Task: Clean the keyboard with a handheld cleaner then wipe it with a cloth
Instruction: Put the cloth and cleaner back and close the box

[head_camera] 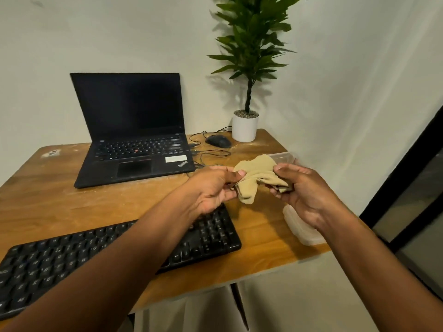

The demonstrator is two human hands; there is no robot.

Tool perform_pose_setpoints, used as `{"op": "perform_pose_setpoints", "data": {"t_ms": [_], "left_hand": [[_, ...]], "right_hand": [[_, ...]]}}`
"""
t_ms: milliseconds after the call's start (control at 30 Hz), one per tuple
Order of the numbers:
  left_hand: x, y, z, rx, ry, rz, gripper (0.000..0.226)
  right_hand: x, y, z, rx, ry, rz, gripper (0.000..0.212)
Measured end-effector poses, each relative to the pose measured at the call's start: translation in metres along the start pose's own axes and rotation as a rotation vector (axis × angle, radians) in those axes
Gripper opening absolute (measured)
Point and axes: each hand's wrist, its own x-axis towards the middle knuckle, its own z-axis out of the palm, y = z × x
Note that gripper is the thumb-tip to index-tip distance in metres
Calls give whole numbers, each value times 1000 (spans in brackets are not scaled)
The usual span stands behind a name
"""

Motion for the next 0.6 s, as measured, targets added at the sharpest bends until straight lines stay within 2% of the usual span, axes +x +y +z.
{"op": "perform_pose_setpoints", "data": {"t_ms": [67,233,433,600], "left_hand": [[21,5,14,-9,-28,-35,11],[80,16,46,17,-55,-79,13],[137,25,75,78,-28,-62,19],[175,25,88,173,57,-34,17]], "right_hand": [[15,-9,-14,3,9,-7,17],[60,-24,-43,23,87,-4,18],[110,-40,-68,-9,150,4,20],[146,-45,-81,-100,170,7,18]]}}
